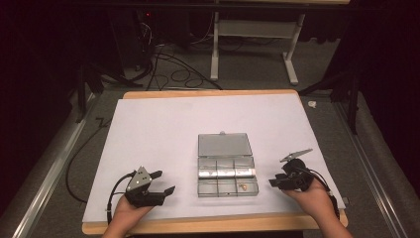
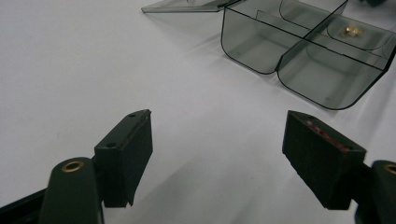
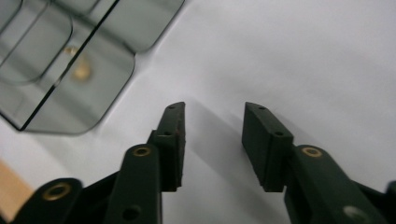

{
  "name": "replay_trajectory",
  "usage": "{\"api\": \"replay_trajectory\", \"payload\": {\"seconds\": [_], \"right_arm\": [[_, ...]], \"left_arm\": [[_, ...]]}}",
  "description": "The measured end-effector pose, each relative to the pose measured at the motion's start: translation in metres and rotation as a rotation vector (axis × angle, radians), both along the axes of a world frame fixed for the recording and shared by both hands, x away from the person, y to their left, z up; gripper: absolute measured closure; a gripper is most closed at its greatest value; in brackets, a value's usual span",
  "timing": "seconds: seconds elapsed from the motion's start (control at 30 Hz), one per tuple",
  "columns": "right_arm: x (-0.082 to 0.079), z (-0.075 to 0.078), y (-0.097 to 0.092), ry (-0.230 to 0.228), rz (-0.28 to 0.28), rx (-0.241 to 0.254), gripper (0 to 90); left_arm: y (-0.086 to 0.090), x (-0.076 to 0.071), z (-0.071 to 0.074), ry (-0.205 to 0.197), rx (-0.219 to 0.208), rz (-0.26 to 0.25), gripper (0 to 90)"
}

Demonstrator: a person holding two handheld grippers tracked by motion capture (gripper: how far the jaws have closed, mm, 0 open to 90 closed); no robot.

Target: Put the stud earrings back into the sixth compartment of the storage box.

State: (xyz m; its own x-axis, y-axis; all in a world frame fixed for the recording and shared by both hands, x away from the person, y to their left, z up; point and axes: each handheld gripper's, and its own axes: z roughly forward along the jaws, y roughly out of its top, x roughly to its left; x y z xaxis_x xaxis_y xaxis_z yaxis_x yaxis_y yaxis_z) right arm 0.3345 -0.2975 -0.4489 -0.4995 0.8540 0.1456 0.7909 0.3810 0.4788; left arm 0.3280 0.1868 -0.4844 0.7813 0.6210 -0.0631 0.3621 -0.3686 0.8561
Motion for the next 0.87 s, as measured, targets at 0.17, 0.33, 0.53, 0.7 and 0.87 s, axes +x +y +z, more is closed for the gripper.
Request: {"api": "replay_trajectory", "payload": {"seconds": [0.17,0.33,0.53,0.7,0.87], "right_arm": [[-0.01,-0.009,-0.008,-0.165,-0.059,0.098,52.4],[-0.02,-0.013,-0.012,-0.336,-0.112,0.084,42.8],[-0.028,-0.024,-0.007,-0.402,-0.138,0.105,34.5],[-0.028,-0.022,-0.008,-0.416,-0.134,0.121,32.5],[-0.026,-0.022,-0.007,-0.41,-0.145,0.114,30.8]], "left_arm": [[0.0,0.0,0.0,-0.003,0.001,0.0,25.1],[0.001,0.0,0.0,-0.005,-0.021,0.01,25.1],[0.002,0.0,0.0,-0.009,-0.036,0.042,25.1],[0.001,0.0,0.0,-0.016,-0.021,0.04,25.1],[0.001,-0.001,0.0,-0.019,-0.023,0.022,25.1]]}}
